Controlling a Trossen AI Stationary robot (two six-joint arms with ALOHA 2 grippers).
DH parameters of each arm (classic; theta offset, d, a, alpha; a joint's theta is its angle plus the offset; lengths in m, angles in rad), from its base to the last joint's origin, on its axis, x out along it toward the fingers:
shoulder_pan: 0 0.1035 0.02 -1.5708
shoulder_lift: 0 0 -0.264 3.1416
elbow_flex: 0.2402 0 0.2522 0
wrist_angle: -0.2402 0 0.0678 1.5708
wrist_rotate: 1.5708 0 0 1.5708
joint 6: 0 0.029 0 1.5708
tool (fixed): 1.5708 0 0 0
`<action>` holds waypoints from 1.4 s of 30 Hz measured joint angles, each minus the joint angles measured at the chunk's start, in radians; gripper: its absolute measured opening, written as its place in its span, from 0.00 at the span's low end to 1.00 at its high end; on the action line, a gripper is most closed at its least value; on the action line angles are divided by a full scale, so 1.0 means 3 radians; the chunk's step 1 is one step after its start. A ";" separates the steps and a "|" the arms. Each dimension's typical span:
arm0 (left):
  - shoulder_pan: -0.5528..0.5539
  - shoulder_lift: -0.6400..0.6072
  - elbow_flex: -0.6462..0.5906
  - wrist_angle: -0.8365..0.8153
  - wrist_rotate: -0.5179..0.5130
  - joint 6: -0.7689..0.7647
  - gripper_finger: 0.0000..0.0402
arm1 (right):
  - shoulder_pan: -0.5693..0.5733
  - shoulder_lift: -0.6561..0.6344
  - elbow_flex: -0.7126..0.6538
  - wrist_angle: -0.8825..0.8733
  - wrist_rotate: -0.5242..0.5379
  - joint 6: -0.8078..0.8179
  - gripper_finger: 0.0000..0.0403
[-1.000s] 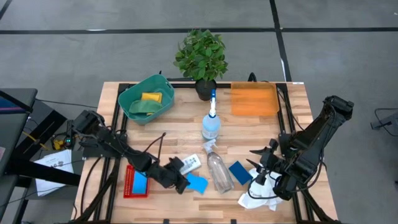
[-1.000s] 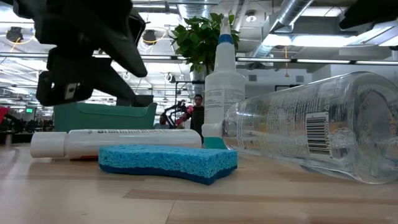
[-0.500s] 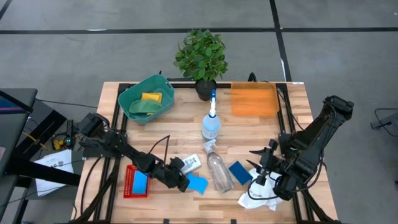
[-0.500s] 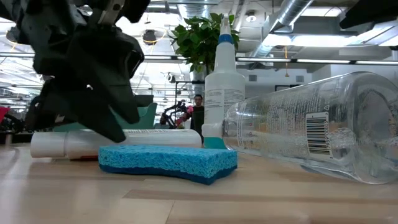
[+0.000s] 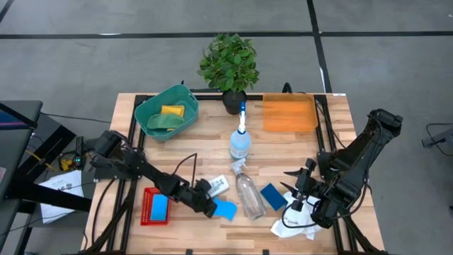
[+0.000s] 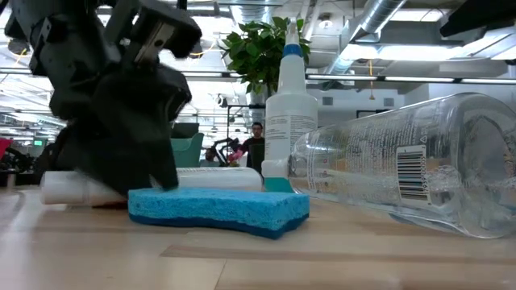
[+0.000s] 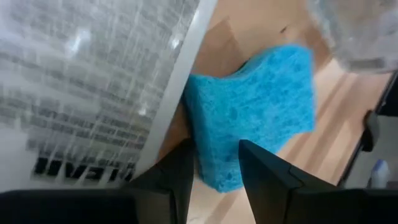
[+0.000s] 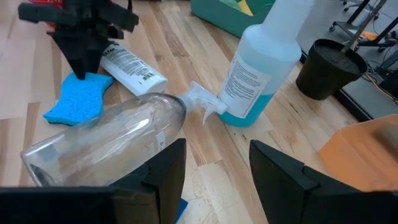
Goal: Pick & Place Kitchen Items
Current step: Put the blue sponge into the red bin
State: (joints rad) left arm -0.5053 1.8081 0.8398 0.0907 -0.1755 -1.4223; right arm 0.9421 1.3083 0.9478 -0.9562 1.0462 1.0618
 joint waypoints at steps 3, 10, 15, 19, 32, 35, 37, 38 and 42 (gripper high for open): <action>0.0027 0.0076 0.0022 0.0113 0.0067 0.0001 0.31 | 0.0000 0.0000 -0.0001 -0.0006 0.0000 0.0000 0.42; 0.0069 0.0062 0.0021 0.0070 0.0115 -0.0001 0.25 | 0.0025 0.0000 -0.0001 -0.0004 0.0000 -0.0024 0.42; 0.0074 0.0062 0.0018 0.0056 0.0089 0.0002 0.07 | 0.0053 0.0000 -0.0001 -0.0002 0.0005 -0.0024 0.42; 0.0071 0.0051 0.0014 0.0077 0.0088 0.0098 0.02 | 0.0057 0.0000 -0.0001 0.0003 0.0005 -0.0015 0.42; 0.0043 -0.0474 -0.0001 -0.0019 0.0371 0.1109 0.00 | 0.0069 0.0000 -0.0001 0.0038 0.0015 0.0004 0.42; 0.0023 -0.0725 0.0000 -0.0290 0.0486 0.1447 0.00 | 0.0074 0.0000 -0.0001 0.0041 0.0047 0.0004 0.42; 0.0020 -0.0903 0.0000 -0.0463 0.0546 0.1615 0.00 | 0.0075 0.0000 -0.0001 0.0043 0.0092 0.0005 0.42; 0.0018 -0.1006 0.0000 -0.0624 0.0555 0.1697 0.00 | 0.0075 0.0000 -0.0001 0.0047 0.0106 0.0006 0.42; 0.0014 -0.1385 0.0000 -0.1188 0.0573 0.1923 0.00 | 0.0075 0.0000 -0.0003 0.0075 0.0201 0.0017 0.42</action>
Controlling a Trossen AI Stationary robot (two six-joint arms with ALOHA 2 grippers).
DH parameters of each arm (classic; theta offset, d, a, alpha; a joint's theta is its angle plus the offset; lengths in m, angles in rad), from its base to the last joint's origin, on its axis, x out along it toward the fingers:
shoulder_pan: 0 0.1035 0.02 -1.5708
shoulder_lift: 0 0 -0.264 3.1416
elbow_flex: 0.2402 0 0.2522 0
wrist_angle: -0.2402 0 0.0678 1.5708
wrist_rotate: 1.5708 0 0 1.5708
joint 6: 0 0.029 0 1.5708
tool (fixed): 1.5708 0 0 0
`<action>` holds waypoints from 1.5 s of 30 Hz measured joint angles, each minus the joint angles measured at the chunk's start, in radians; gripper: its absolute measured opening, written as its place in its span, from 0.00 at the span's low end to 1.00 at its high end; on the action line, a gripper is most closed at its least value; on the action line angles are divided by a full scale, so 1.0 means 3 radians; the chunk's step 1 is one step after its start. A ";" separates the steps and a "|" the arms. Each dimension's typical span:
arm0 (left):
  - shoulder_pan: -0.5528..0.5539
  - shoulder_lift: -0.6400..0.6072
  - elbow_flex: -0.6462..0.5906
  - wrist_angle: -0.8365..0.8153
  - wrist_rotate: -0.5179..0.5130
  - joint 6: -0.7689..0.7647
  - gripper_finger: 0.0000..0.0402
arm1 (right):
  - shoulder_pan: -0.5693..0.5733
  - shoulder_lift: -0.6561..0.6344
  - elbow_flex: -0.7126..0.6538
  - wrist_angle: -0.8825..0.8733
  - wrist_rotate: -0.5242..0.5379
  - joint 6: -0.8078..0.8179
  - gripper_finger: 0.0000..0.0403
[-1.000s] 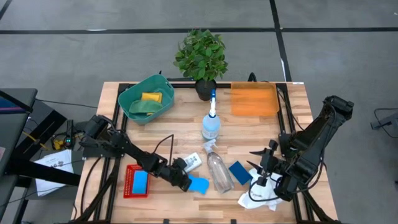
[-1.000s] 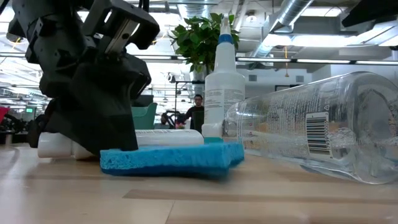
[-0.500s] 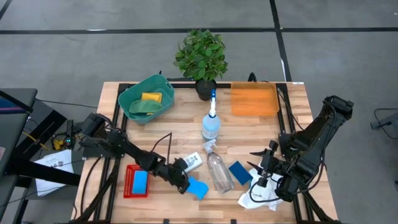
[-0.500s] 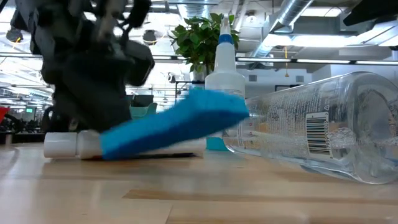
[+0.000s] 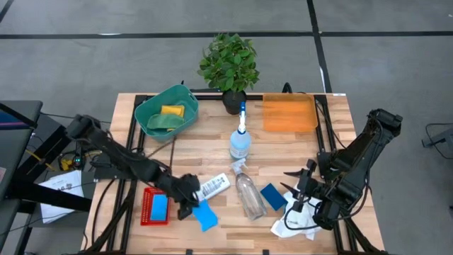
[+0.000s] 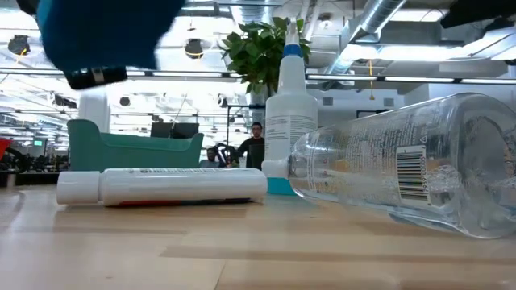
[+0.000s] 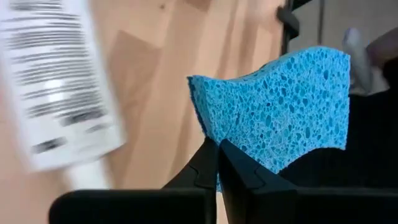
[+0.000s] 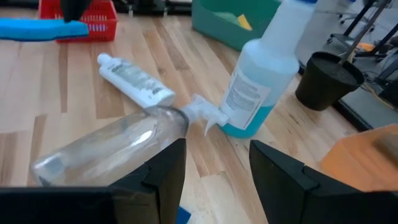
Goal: Pick & Place Kitchen Items
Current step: Put the blue sponge into the red bin
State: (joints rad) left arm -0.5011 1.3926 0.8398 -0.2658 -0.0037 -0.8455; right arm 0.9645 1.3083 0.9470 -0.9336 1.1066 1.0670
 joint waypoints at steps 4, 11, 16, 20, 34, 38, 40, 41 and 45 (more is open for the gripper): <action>-0.0022 -0.0353 0.0000 -0.0550 -0.0007 0.0131 0.00 | -0.0016 0.0000 0.0000 0.0001 0.0090 0.0053 0.42; -0.0160 -0.0910 -0.0031 -0.1208 -0.0013 0.0420 0.00 | -0.0058 0.0000 0.0000 -0.0005 0.0197 0.0188 0.42; -0.0246 -0.1242 -0.0151 -0.1406 -0.0025 0.0585 0.00 | -0.0111 0.0000 0.0000 -0.0002 0.0208 0.0199 0.42; -0.0257 -0.1485 -0.0294 -0.1608 -0.0044 0.0599 0.00 | -0.0128 -0.0059 0.0000 0.0002 0.0209 0.0235 0.42; -0.0257 -0.1833 -0.0369 -0.2305 0.0045 0.0786 0.00 | -0.0207 -0.0263 0.0000 0.0043 0.0256 0.0261 0.42; -0.0257 -0.1777 -0.0369 -0.2316 0.0241 0.0787 0.00 | -0.0267 -0.0263 0.0000 0.0087 0.0254 0.0285 0.42; -0.0260 -0.1745 -0.0369 -0.2356 0.0278 0.0803 0.00 | -0.0281 -0.0263 0.0000 0.0107 0.0241 0.0284 0.42; -0.0271 -0.1728 -0.0375 -0.2380 0.0276 0.0803 0.00 | -0.0281 -0.0263 0.0000 0.0121 0.0241 0.0286 0.42; -0.0316 -0.1674 -0.0519 -0.2361 0.0301 0.0795 0.00 | -0.0272 -0.0263 0.0000 0.0190 0.0241 0.0286 0.42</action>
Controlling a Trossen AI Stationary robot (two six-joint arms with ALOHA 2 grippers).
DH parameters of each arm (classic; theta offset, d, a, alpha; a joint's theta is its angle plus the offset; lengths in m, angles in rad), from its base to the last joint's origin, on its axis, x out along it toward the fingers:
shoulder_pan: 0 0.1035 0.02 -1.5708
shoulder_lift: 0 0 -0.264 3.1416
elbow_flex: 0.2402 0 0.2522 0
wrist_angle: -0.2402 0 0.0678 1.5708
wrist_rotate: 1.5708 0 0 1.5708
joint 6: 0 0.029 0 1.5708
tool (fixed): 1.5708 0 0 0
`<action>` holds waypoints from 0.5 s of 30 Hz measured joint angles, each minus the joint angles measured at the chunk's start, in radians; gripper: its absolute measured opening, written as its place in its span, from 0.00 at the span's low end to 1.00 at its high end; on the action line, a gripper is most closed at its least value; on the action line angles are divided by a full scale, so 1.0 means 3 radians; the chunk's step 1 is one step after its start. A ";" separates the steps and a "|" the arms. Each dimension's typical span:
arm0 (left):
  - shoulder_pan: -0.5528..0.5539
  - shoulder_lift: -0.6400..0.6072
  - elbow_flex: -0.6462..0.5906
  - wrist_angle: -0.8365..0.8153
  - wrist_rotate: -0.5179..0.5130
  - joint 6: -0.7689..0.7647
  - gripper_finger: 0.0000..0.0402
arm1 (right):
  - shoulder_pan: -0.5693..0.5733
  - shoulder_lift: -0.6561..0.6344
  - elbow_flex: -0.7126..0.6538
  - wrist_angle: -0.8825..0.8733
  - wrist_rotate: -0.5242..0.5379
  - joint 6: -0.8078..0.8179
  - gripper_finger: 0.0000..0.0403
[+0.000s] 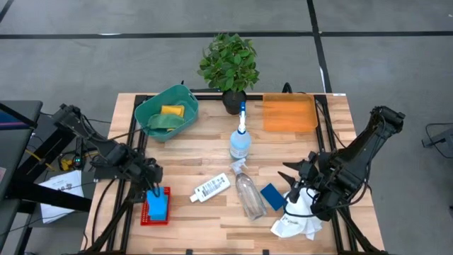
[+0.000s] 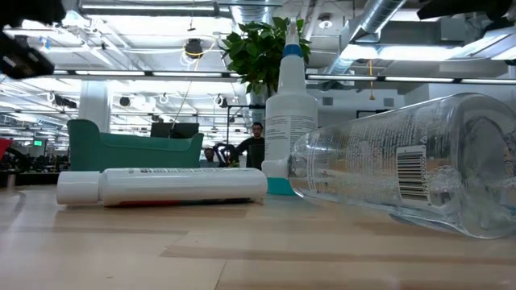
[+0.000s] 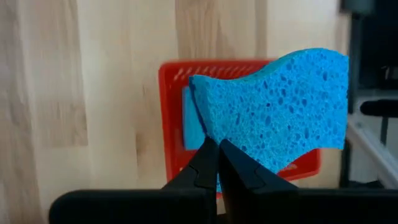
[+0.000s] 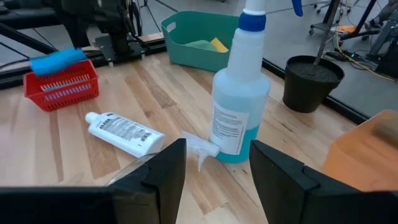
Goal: Pick & Place Kitchen Items
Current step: Put the blue sponge into the red bin
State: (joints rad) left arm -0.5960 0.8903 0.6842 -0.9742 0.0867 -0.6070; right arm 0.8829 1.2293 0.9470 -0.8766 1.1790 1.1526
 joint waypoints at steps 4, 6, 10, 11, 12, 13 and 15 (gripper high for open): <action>-0.0079 0.0027 -0.0189 0.0138 0.0081 -0.0002 0.00 | 0.0000 0.0001 0.0000 0.0003 0.0000 -0.0001 0.42; -0.0088 0.0021 -0.0272 0.0224 0.0124 -0.0007 0.00 | -0.0001 0.0002 0.0000 0.0004 0.0010 -0.0001 0.42; -0.0089 0.0024 -0.0420 0.0456 0.0163 -0.0026 0.00 | -0.0038 0.0007 0.0000 0.0007 0.0053 -0.0001 0.42; -0.0089 0.0029 -0.0456 0.0538 0.0168 -0.0026 0.00 | -0.0047 0.0010 0.0000 0.0007 0.0052 -0.0001 0.42; -0.0089 0.0029 -0.0490 0.0617 0.0170 -0.0025 0.00 | -0.0055 0.0010 0.0000 0.0007 0.0053 -0.0001 0.42; -0.0089 0.0028 -0.0516 0.0651 0.0172 -0.0026 0.00 | -0.0055 0.0010 0.0000 0.0007 0.0053 -0.0001 0.42; -0.0089 0.0029 -0.0556 0.0648 0.0172 -0.0027 0.00 | -0.0055 0.0010 0.0000 0.0007 0.0056 -0.0001 0.42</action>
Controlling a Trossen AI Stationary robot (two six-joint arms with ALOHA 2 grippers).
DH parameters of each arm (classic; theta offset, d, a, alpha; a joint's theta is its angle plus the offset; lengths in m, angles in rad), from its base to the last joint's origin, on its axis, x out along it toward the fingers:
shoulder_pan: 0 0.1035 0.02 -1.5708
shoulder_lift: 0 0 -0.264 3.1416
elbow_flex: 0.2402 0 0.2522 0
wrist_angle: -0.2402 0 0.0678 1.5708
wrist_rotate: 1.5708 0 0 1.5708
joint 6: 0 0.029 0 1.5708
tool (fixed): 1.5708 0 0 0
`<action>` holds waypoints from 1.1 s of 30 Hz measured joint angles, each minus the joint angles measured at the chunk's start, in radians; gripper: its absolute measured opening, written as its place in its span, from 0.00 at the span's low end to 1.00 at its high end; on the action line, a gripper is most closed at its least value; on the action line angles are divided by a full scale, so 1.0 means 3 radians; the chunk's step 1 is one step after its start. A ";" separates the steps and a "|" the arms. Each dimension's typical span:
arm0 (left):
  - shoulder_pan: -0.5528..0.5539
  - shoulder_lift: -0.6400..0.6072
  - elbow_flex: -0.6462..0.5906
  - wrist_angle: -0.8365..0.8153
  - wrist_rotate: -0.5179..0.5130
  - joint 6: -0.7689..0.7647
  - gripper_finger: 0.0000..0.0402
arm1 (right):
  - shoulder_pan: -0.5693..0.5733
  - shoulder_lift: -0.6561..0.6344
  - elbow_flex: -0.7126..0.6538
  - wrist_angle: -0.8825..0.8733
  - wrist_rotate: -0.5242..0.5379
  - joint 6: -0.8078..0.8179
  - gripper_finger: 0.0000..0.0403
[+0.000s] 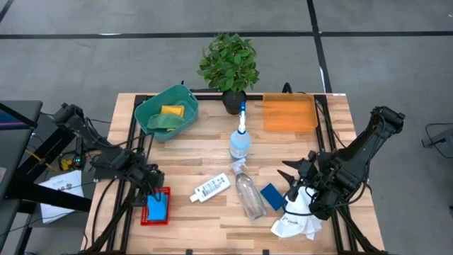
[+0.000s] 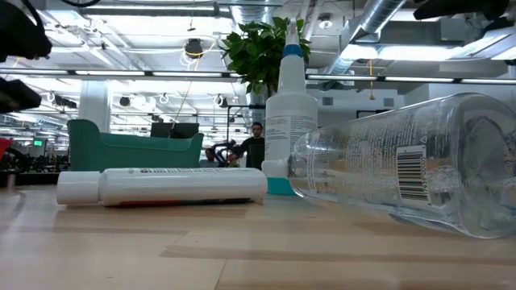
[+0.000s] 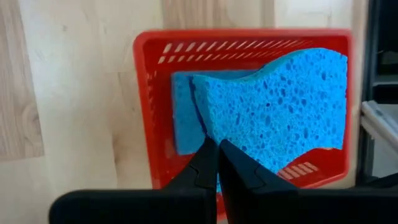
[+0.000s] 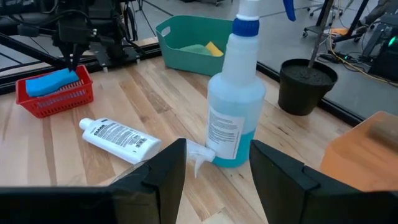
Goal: Pick & Place Kitchen Items
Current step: Put the blue sponge into the red bin
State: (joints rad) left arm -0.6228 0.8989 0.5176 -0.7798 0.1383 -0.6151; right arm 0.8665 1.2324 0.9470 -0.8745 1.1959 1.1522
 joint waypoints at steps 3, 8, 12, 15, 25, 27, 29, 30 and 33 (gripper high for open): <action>0.0000 0.0000 -0.0046 0.0032 -0.0001 -0.0001 0.00 | 0.0000 0.0000 0.0000 0.0001 0.0007 0.0000 0.42; 0.0000 0.0000 -0.0146 0.0141 -0.0001 -0.0008 0.00 | 0.0000 0.0000 0.0000 0.0004 0.0007 0.0000 0.42; 0.0000 0.0000 -0.0188 0.0145 -0.0006 -0.0035 0.00 | 0.0000 0.0000 0.0000 0.0003 0.0022 -0.0001 0.42; 0.0000 0.0031 -0.0190 0.0185 -0.0034 -0.0037 0.00 | 0.0000 0.0000 0.0000 0.0003 0.0022 0.0000 0.42; 0.0000 0.0314 -0.0190 0.0300 0.0008 -0.0003 0.00 | 0.0000 0.0000 -0.0001 0.0003 0.0029 -0.0026 0.42; 0.0000 0.0329 -0.0190 0.0297 0.0029 0.0000 0.00 | 0.0001 -0.0001 -0.0001 0.0003 0.0029 -0.0027 0.42; 0.0000 0.0329 -0.0190 0.0299 0.0030 -0.0001 0.01 | 0.0001 -0.0001 -0.0001 0.0003 0.0029 -0.0028 0.42; 0.0000 0.0328 -0.0190 0.0297 0.0031 -0.0003 0.01 | 0.0001 -0.0001 -0.0001 0.0001 0.0029 -0.0028 0.42; 0.0000 0.0320 -0.0190 0.0298 0.0028 -0.0005 0.04 | 0.0001 0.0000 -0.0001 0.0001 0.0029 -0.0029 0.42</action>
State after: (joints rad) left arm -0.6228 0.9951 0.4606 -0.6903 0.1468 -0.6167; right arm 0.8669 1.2323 0.9466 -0.8741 1.2045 1.1435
